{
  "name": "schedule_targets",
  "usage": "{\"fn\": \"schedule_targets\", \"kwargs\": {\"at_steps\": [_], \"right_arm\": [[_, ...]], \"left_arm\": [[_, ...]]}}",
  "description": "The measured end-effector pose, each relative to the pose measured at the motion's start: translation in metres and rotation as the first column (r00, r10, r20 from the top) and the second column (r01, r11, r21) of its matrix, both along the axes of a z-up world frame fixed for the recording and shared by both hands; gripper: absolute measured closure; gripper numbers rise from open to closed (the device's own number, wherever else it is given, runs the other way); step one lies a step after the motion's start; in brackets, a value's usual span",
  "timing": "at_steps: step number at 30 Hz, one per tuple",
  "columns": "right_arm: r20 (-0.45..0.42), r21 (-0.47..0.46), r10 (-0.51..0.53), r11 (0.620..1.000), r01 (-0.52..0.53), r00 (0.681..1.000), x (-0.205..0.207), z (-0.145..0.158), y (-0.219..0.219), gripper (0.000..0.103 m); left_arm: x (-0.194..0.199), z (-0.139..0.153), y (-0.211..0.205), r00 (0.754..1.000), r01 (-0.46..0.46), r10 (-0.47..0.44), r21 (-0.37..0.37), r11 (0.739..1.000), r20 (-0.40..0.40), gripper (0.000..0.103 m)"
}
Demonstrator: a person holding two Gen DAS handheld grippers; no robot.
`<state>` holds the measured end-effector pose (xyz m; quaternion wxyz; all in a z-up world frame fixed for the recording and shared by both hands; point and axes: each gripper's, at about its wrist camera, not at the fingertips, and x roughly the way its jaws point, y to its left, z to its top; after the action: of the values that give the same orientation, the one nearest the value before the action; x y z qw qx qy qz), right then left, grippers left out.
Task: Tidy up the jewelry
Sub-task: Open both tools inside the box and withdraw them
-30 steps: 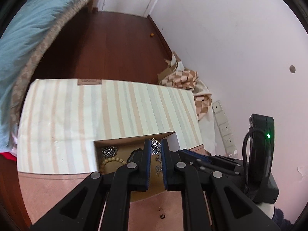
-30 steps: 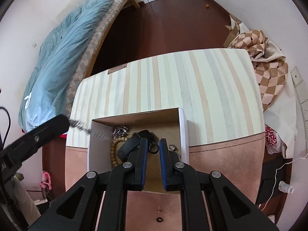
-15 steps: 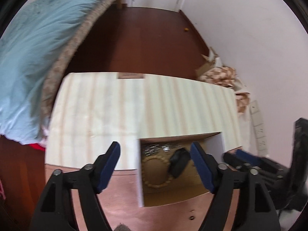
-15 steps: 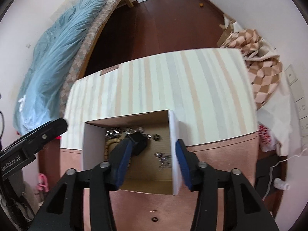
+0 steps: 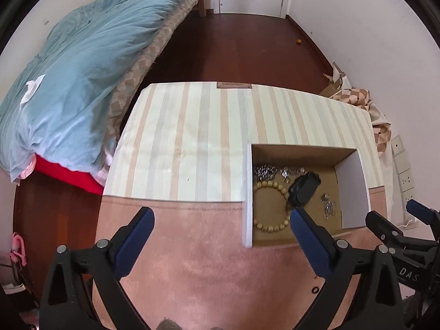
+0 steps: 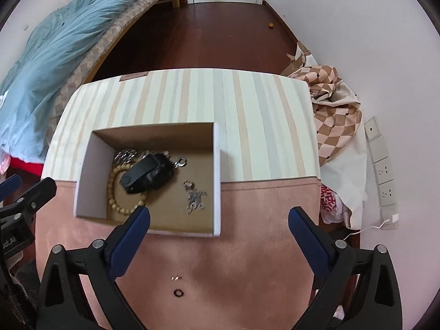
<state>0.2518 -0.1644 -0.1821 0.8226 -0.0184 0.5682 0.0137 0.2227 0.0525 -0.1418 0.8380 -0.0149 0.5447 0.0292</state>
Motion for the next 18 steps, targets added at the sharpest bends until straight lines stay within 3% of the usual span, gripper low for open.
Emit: {"fn": "schedule_targets", "kwargs": {"at_steps": [6,18], "right_arm": [[0.045,0.004,0.002,1.000,-0.002,0.999,-0.025,0.025,0.006,0.001],[0.194,0.011,-0.008,1.000,0.006,0.981,-0.091,0.106,0.007,0.001]], "left_arm": [[-0.023,0.024,-0.004,0.999,-0.001,0.000,0.002,1.000,0.044,0.002],[-0.091,0.094,-0.010,0.987,-0.001,-0.007,0.052,0.999,0.161,0.002]]}}
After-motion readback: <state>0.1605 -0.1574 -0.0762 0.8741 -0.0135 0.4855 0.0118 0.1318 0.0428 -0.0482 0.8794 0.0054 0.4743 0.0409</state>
